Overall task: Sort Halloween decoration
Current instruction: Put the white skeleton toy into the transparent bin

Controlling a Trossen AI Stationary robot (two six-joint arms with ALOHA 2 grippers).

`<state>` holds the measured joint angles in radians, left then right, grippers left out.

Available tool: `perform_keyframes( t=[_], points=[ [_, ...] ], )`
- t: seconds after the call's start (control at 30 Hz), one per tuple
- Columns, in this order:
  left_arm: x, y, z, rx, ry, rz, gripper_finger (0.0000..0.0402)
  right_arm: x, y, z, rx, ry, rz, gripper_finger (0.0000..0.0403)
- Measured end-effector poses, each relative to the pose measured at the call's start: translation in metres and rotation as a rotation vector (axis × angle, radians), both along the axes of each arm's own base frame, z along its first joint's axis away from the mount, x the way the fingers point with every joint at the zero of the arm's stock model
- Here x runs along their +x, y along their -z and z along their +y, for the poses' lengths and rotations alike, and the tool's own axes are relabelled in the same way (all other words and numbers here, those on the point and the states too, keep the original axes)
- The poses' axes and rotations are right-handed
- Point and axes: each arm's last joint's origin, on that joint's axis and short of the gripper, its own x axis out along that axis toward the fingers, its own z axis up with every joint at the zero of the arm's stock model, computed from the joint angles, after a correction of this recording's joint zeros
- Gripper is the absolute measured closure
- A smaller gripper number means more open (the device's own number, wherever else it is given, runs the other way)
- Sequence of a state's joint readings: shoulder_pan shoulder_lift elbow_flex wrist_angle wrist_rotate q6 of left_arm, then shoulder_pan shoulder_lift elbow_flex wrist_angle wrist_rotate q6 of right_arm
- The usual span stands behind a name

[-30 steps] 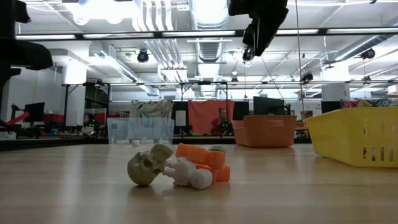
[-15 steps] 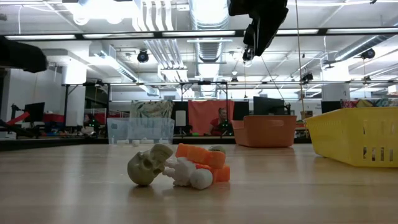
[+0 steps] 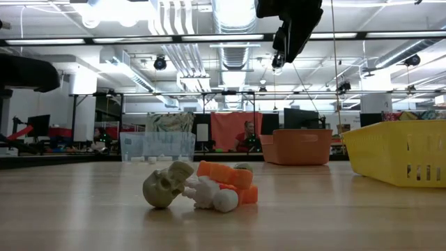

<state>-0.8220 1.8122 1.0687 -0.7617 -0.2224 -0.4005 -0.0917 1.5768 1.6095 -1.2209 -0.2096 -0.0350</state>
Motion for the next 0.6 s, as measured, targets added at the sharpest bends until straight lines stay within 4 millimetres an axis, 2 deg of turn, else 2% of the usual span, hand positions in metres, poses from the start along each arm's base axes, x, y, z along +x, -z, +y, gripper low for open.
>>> perform_keyframes(
  t=[0.17, 0.5, 0.6],
  points=[
    [0.0001, 0.0001, 0.0011, 0.023, -0.003, -0.015, 0.0254, 0.0, 0.0001, 0.0, 0.0, 0.0, 0.001, 0.033],
    [0.0007, 0.001, 0.0031, 0.052, -0.036, -0.041, 0.0384, 0.0, 0.0001, 0.0, 0.0, -0.001, 0.0, 0.033],
    [0.0008, 0.0008, 0.0036, 0.062, -0.051, -0.053, 0.0395, 0.0, 0.0001, 0.0, 0.0, -0.001, 0.0, 0.033]
  ],
)
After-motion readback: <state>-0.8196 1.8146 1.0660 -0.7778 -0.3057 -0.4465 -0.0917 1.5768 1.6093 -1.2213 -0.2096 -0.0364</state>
